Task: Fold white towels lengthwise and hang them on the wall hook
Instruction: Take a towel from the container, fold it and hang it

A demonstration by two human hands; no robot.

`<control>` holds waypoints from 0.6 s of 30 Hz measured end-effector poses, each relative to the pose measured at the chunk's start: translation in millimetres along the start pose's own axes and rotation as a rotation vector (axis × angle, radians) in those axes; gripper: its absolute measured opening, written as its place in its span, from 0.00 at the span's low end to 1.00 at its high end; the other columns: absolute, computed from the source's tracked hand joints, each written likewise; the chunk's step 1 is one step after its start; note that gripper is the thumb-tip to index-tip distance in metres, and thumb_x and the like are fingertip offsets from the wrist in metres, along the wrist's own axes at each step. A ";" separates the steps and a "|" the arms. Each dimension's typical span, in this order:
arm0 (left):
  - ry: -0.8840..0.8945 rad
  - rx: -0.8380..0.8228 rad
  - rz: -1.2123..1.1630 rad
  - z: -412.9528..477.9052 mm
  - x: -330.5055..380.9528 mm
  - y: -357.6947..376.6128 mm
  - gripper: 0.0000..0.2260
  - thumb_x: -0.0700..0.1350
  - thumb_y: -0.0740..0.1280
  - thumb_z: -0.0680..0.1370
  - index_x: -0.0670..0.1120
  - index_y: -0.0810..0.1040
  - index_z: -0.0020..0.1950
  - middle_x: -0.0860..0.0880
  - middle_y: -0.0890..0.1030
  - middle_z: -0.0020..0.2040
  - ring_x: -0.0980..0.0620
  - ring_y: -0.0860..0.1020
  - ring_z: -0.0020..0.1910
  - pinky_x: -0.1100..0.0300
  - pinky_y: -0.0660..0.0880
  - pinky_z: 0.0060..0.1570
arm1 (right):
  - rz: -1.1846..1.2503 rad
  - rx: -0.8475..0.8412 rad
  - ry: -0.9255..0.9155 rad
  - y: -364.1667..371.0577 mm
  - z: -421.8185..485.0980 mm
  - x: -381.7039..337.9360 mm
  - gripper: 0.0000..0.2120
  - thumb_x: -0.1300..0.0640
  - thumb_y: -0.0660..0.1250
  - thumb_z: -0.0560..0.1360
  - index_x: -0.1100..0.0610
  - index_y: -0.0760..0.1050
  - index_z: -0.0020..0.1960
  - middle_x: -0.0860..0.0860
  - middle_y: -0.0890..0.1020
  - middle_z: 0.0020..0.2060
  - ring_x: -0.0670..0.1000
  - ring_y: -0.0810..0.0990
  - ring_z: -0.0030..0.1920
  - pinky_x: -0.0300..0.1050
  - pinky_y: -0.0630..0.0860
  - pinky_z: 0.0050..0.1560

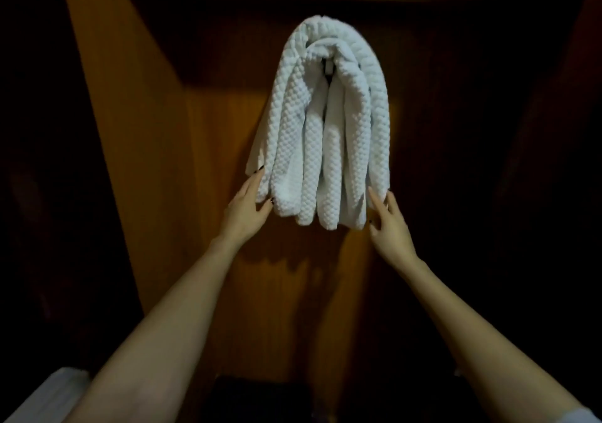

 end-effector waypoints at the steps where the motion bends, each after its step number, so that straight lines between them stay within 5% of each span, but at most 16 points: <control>1: 0.029 -0.002 0.146 -16.4 2.2 -4.5 0.25 0.51 0.63 0.79 0.56 0.61 0.75 0.54 0.66 0.74 0.52 0.66 0.71 0.56 0.65 0.65 | -0.039 -0.020 0.048 5.4 -10.2 0.0 0.29 0.60 0.62 0.79 0.48 0.58 0.77 0.54 0.52 0.79 0.55 0.53 0.77 0.58 0.62 0.73; 4: 0.079 -0.124 0.406 -73.1 -2.0 -7.3 0.23 0.56 0.59 0.80 0.56 0.63 0.75 0.54 0.66 0.74 0.53 0.63 0.73 0.56 0.62 0.68 | -0.134 -0.171 0.113 38.6 -48.7 -17.3 0.25 0.55 0.62 0.79 0.51 0.63 0.76 0.57 0.57 0.77 0.60 0.55 0.76 0.62 0.61 0.72; 10: 0.048 -0.439 0.521 -215.1 -38.5 -29.5 0.24 0.56 0.57 0.81 0.56 0.58 0.77 0.51 0.57 0.78 0.50 0.53 0.77 0.47 0.51 0.74 | -0.192 -0.454 0.111 127.5 -157.9 -87.7 0.27 0.49 0.61 0.80 0.45 0.57 0.77 0.57 0.56 0.77 0.61 0.52 0.77 0.63 0.56 0.73; 18: -0.275 -0.620 0.619 -468.3 -139.5 -139.7 0.25 0.51 0.60 0.79 0.55 0.59 0.76 0.49 0.58 0.77 0.46 0.55 0.76 0.44 0.56 0.72 | -0.140 -0.858 0.011 255.1 -368.2 -203.3 0.26 0.52 0.61 0.81 0.46 0.58 0.77 0.57 0.58 0.77 0.60 0.54 0.77 0.62 0.58 0.74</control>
Point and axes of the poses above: each hand's wrist, its own z-axis towards the middle knuckle, its own y-axis out of the palm, x = y × z, the point moved 10 cm from there along z, towards the middle knuckle
